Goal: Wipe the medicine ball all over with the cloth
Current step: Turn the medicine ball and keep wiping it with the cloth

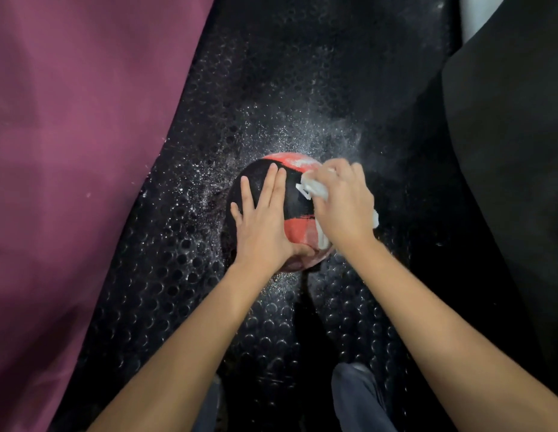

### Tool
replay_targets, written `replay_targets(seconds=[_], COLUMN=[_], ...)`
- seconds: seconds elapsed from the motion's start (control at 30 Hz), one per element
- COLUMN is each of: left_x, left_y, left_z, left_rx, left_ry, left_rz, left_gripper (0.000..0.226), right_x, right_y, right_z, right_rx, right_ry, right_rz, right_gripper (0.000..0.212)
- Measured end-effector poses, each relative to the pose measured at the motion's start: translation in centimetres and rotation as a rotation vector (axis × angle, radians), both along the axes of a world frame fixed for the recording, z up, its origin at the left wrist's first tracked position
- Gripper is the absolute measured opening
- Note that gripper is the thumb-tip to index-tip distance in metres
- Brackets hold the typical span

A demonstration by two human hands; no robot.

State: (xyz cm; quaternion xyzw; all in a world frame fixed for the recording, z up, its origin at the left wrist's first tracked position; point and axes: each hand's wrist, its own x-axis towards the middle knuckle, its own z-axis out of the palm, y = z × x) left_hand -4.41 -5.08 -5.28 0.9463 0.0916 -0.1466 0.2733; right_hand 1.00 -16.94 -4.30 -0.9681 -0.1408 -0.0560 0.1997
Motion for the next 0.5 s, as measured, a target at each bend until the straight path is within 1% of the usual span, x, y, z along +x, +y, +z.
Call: replay_targets(seconds=[0.07, 0.13, 0.2, 0.27, 0.3, 0.33, 0.43, 0.47, 0.5], left_x=[-0.2, -0.5, -0.4, -0.2, -0.1, -0.1, -0.2, -0.2, -0.2], left_y=[0.4, 0.4, 0.0, -0.3, -0.2, 0.0, 0.5, 0.6, 0.5], left_z=[-0.1, -0.1, 0.0, 0.2, 0.2, 0.1, -0.1, -0.2, -0.1], left_rx=[-0.026, -0.035, -0.021, -0.012, -0.022, -0.039, -0.069, -0.070, -0.069], left_ry=[-0.011, -0.022, -0.012, -0.005, -0.012, -0.022, -0.026, -0.022, -0.016], left_rz=[0.018, 0.014, -0.006, -0.006, 0.004, 0.018, 0.041, 0.038, 0.031], left_gripper=[0.140, 0.138, 0.138, 0.137, 0.135, 0.132, 0.129, 0.132, 0.135], right_x=[-2.2, -2.8, -0.7, 0.8, 0.5, -0.3, -2.9, -2.7, -2.0], right_y=[-0.6, -1.3, -0.9, 0.0, 0.2, 0.3, -0.8, -1.2, -1.3], right_z=[-0.3, -0.3, 0.2, 0.6, 0.4, 0.1, -0.2, -0.2, -0.1], right_rx=[0.009, -0.027, -0.079, -0.082, -0.074, -0.067, -0.061, -0.070, -0.071], right_ry=[-0.067, -0.141, -0.122, -0.086, -0.083, -0.102, -0.173, -0.185, -0.169], right_rz=[0.131, 0.246, 0.230, 0.113, 0.094, 0.131, 0.337, 0.354, 0.322], right_gripper=[0.027, 0.031, 0.026, 0.022, 0.022, 0.024, 0.029, 0.029, 0.028])
